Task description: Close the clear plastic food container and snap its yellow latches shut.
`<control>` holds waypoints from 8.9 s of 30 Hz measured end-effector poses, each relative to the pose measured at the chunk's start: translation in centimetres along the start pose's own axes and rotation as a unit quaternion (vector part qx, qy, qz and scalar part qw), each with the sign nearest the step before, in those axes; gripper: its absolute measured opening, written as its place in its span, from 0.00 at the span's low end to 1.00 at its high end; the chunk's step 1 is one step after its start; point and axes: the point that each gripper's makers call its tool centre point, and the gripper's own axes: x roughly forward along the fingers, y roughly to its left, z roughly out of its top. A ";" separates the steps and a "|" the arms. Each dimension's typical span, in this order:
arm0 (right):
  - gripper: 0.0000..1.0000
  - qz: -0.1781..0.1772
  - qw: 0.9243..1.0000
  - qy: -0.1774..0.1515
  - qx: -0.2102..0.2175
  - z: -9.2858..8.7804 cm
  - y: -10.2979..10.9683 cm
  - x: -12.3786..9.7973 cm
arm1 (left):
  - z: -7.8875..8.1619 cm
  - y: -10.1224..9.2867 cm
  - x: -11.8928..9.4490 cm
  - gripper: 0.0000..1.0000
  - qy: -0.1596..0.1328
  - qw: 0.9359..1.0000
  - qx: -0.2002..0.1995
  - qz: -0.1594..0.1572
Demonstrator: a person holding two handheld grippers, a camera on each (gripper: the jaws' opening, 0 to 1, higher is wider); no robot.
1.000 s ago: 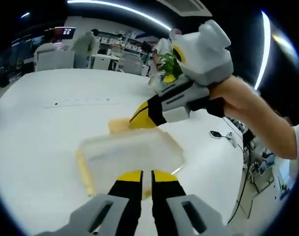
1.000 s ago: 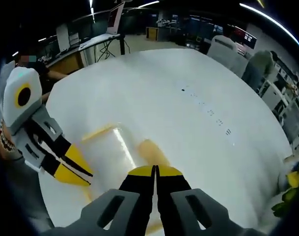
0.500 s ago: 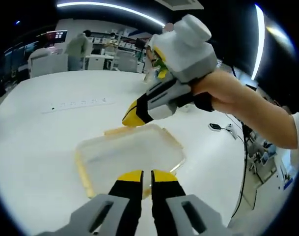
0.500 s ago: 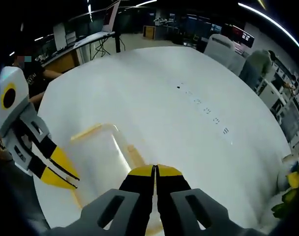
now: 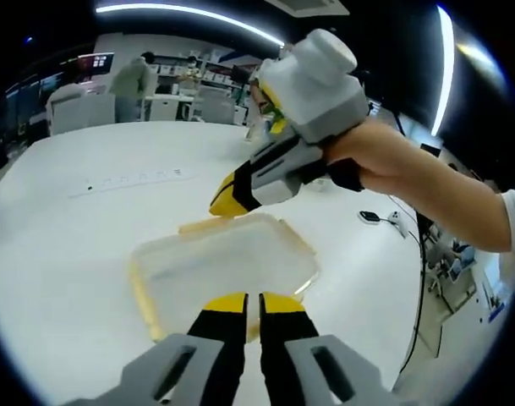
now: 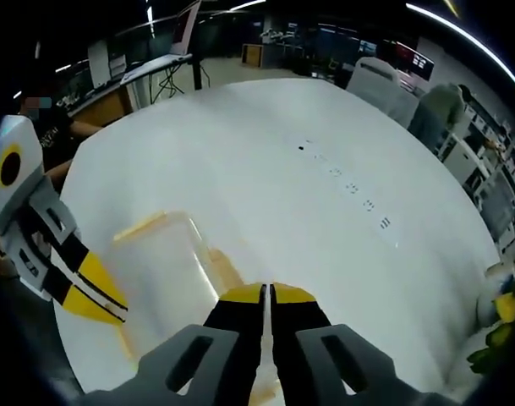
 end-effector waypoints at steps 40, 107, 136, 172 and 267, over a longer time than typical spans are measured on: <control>0.35 0.186 0.910 0.224 -0.297 -1.5 5.4 -1.6 | -1.1 -2.1 0.9 0.36 0.036 0.943 0.331 -0.023; 0.36 0.201 0.903 0.290 -0.245 -3.1 5.1 -1.3 | -1.4 -2.0 2.3 0.21 0.111 0.809 0.573 -0.066; 0.29 0.235 0.892 0.297 -0.245 -2.7 6.0 -1.1 | -1.9 -2.3 2.6 0.27 0.102 0.795 0.594 -0.069; 0.33 0.101 0.978 0.123 -0.137 -2.2 4.5 -2.5 | -3.2 -3.2 2.1 0.42 0.092 0.801 0.590 -0.052; 0.48 0.006 0.992 -0.104 0.067 -8.2 9.8 -1.5 | -5.3 6.6 -1.6 0.80 0.044 0.975 0.212 0.054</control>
